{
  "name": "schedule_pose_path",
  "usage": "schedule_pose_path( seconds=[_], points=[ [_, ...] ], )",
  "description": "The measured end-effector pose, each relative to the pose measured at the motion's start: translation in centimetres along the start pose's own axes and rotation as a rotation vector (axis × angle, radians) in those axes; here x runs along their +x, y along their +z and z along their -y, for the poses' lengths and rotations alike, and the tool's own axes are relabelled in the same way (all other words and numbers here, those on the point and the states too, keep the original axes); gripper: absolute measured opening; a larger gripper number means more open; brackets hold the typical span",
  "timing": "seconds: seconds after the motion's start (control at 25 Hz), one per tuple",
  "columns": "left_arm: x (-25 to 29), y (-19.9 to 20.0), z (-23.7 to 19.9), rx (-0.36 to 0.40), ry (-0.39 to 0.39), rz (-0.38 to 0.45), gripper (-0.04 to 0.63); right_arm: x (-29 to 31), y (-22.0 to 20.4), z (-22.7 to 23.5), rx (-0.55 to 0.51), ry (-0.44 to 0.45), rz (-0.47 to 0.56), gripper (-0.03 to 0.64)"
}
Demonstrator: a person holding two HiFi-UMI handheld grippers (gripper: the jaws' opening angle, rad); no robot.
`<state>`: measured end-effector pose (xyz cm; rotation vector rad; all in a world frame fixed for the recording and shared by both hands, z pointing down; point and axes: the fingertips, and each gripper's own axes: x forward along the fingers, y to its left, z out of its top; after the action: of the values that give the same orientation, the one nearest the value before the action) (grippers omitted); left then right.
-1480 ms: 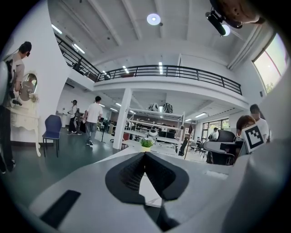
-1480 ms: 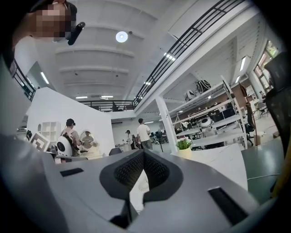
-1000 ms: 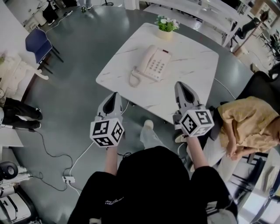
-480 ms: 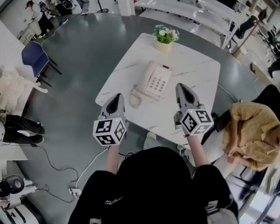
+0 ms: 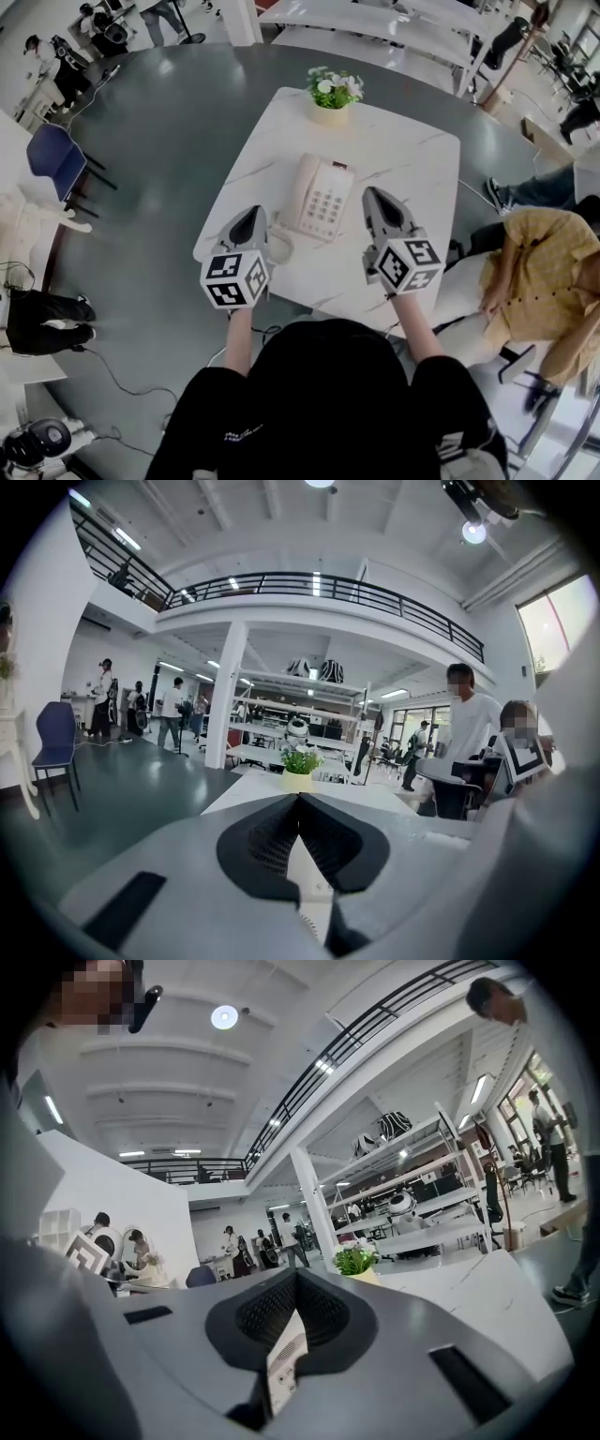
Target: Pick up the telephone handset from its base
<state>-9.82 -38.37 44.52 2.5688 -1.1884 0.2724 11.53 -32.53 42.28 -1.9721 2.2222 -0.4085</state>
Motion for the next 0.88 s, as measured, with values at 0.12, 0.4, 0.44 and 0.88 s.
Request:
schedule_pose_path(
  seconds=[0.12,0.4,0.44,0.88],
  points=[
    [1.9,-0.1,0.1,0.004,-0.030,-0.032,-0.002,0.4,-0.1,0.9,0.015,-0.037,-0.007,-0.009],
    [6.4,-1.8,-0.3,0.012,-0.067,-0.149,-0.002,0.7,-1.1,3.3,0.041,-0.124,-0.029,-0.009],
    [6.8,-2.1,-0.4,0.016,-0.071,-0.167,-0.002,0.7,-1.5,3.5,0.048,-0.135,-0.036,-0.009],
    [13.9,-6.4,0.5,0.049,-0.151,-0.351,0.102,2.7,-4.6,6.5,0.086,-0.212,-0.079,-0.009]
  ],
)
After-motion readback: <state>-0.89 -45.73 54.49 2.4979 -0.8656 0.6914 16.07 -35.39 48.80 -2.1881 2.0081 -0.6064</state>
